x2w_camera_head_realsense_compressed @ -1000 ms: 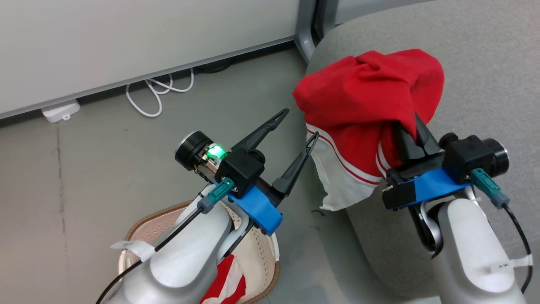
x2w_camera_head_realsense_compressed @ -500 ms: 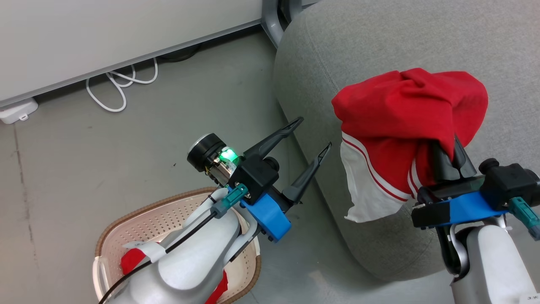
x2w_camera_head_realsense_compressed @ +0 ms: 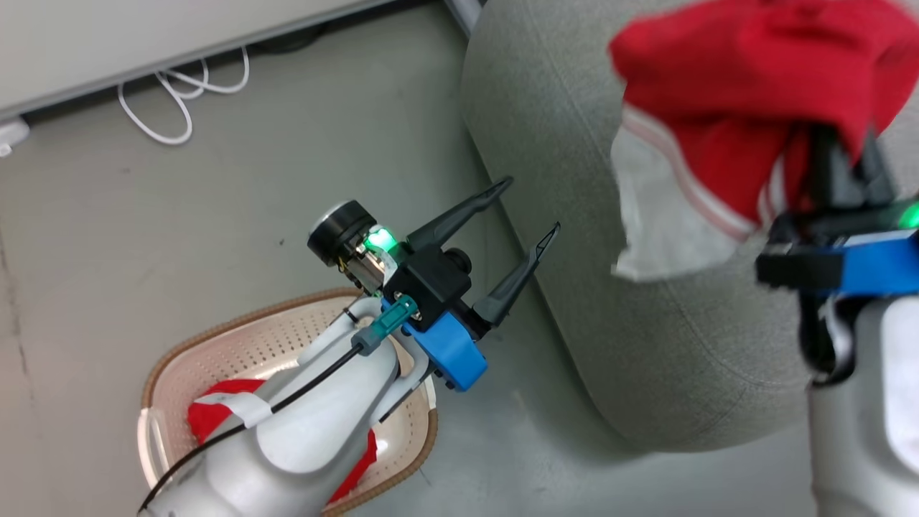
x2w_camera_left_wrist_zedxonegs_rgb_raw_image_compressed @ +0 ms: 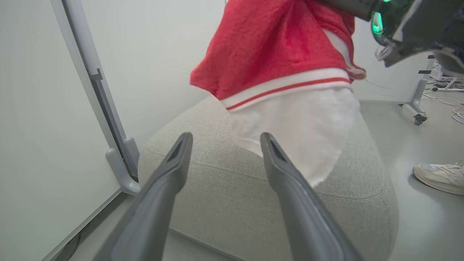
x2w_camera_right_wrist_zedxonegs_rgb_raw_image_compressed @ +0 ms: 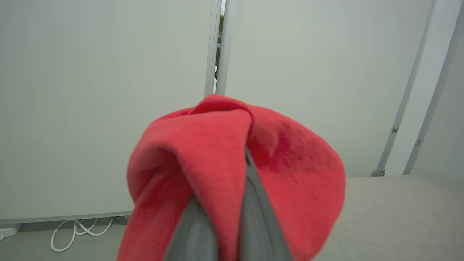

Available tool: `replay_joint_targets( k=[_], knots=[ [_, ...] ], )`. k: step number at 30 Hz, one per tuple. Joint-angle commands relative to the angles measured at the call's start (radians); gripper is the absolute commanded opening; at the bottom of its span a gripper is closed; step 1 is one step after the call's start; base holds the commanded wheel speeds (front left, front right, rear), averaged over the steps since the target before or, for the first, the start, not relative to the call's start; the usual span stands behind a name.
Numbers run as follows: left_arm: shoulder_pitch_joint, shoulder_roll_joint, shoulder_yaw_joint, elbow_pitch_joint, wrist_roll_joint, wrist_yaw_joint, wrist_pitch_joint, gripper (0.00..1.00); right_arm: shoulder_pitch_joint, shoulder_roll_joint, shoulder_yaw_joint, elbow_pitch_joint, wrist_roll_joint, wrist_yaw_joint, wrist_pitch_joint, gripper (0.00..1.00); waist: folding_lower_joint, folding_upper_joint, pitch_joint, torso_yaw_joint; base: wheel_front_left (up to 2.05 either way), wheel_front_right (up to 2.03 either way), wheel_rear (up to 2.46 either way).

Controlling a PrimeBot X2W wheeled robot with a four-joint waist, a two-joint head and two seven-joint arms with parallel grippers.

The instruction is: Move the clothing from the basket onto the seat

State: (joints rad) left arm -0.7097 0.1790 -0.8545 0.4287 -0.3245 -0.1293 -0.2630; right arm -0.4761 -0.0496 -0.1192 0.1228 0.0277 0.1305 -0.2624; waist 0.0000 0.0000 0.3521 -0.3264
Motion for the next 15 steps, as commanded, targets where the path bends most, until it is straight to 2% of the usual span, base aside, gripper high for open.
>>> replay_joint_targets(
  k=[1, 5, 9, 13, 15],
  knots=[
    [-0.032, 0.015, -0.009, 0.000, 0.009, -0.001, -0.002, 1.00, -0.065, -0.004, -0.024, -0.018, -0.001, 0.000, -0.004, 0.00, 0.0000, 0.0000, 0.052, 0.005, 0.00, 0.00, 0.00],
    [-0.063, 0.024, -0.022, -0.004, 0.010, -0.001, 0.001, 1.00, -0.154, -0.025, -0.072, -0.042, 0.002, 0.000, -0.004, 0.00, 0.0000, 0.0000, 0.107, 0.015, 0.00, 0.00, 0.00],
    [-0.123, 0.039, -0.049, -0.015, 0.020, -0.001, 0.007, 1.00, -0.288, -0.085, -0.153, -0.043, 0.009, 0.000, -0.004, 0.00, 0.0000, 0.0000, 0.200, 0.038, 0.00, 0.00, 0.00],
    [-0.171, 0.043, -0.067, -0.028, 0.024, -0.001, 0.011, 1.00, -0.369, -0.148, -0.227, -0.020, 0.009, 0.000, -0.004, 0.00, 0.0000, 0.0000, 0.268, 0.062, 0.00, 0.00, 0.00],
    [-0.181, 0.046, -0.070, -0.028, 0.025, -0.001, 0.011, 1.00, -0.384, -0.159, -0.241, -0.009, 0.009, 0.000, -0.004, 0.00, 0.0000, 0.0000, 0.281, 0.067, 0.00, 0.00, 0.00]
  ],
)
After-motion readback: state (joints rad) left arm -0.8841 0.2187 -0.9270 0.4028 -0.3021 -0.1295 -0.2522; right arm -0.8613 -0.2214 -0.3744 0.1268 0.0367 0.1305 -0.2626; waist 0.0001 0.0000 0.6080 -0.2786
